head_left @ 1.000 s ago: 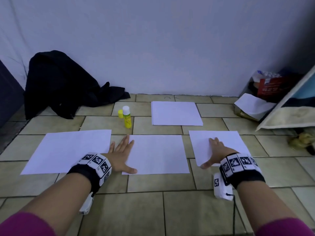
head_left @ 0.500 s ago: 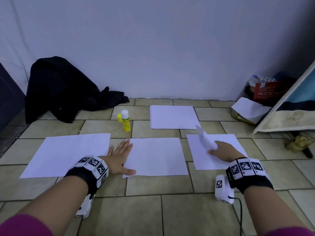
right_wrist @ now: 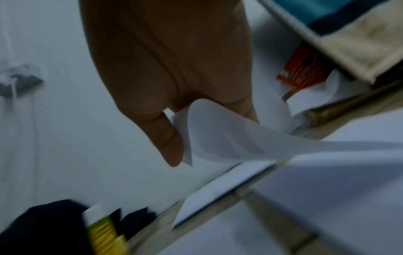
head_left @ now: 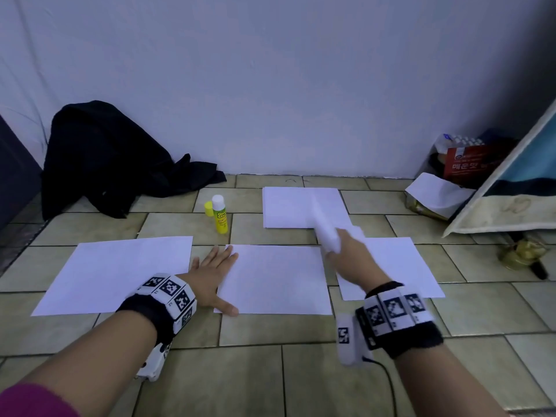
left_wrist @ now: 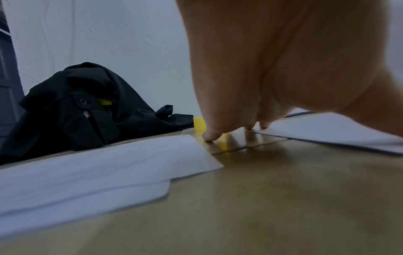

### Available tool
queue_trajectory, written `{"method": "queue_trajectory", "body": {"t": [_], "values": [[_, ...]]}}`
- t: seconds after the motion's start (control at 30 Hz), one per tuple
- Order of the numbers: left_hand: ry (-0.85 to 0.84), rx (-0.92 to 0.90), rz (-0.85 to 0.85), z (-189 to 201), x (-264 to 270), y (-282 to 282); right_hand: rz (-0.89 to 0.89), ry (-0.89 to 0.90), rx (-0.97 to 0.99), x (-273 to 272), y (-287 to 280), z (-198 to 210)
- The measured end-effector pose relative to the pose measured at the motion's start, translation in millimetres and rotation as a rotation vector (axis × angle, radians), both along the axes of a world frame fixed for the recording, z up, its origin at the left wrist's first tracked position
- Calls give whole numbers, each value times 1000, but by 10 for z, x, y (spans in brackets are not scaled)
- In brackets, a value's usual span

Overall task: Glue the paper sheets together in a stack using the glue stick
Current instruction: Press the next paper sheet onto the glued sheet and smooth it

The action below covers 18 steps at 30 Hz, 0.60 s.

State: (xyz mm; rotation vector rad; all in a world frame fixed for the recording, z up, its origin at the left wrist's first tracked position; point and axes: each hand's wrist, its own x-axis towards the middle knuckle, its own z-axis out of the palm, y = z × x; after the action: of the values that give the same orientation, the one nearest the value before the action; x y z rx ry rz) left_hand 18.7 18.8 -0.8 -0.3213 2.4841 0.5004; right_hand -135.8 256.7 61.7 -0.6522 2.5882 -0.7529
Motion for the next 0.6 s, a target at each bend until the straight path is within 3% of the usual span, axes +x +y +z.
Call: {"method": "queue_trajectory", "body": {"t": [0.17, 0.6], "values": [[36, -94, 80, -14, -19, 137, 110, -174, 33, 387, -489, -226], [-29, -125, 85, -140, -25, 110, 48, -234, 45, 658, -912, -423]]}}
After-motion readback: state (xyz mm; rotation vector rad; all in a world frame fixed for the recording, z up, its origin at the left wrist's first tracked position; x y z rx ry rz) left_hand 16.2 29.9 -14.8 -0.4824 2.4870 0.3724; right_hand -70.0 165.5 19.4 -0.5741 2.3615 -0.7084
